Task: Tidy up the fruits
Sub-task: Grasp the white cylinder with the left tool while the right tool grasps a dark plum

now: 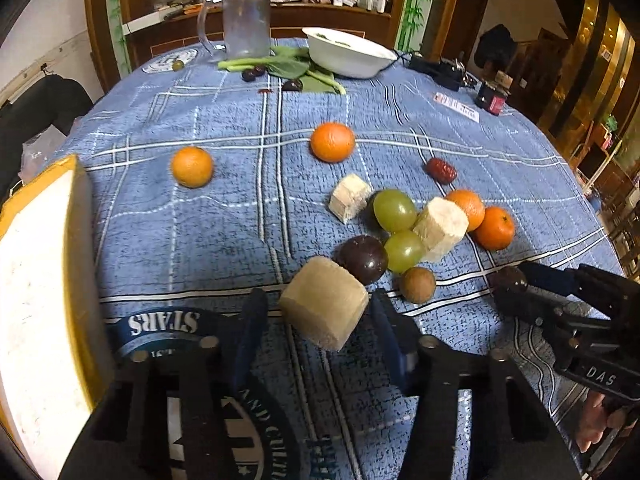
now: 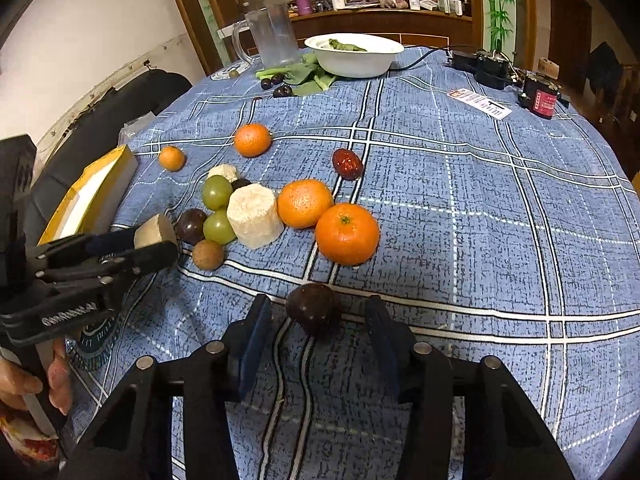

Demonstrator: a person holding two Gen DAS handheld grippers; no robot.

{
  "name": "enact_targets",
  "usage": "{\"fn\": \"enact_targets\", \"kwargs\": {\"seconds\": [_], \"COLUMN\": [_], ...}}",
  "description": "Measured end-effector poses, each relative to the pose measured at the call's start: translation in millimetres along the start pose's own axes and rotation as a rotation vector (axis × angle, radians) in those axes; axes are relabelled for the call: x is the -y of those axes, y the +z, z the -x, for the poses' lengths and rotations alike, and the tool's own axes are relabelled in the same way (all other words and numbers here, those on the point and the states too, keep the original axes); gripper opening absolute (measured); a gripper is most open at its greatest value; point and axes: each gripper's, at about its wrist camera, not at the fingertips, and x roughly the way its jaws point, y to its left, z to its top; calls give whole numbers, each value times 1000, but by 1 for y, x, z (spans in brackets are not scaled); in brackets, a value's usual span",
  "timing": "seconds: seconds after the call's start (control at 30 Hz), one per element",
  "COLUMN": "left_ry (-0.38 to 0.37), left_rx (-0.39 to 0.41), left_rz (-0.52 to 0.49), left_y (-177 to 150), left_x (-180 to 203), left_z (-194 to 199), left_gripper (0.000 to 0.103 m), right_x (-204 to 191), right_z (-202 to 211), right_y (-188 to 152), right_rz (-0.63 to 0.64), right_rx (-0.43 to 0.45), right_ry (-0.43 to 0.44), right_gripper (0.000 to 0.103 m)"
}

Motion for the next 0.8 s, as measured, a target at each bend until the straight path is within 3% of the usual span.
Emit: {"fn": "enact_targets", "kwargs": {"seconds": [0.23,0.6,0.8], "left_ry": [18,-35,-28], "left_rx": [14,100,177], "left_rz": [-23,91,161], "left_y": [-3,-10,-18], "left_x": [5,-13,-37], "left_z": [-1,49,89], "left_gripper": [43,43,43], "right_x": [-2,-13,-46], "right_z": [-5,19,39], "right_y": [4,3,7], "right_rz": [-2,-2,74], "right_rx": [-2,52,87], "right_ry": [2,5,18], "right_gripper": [28,27,27]}}
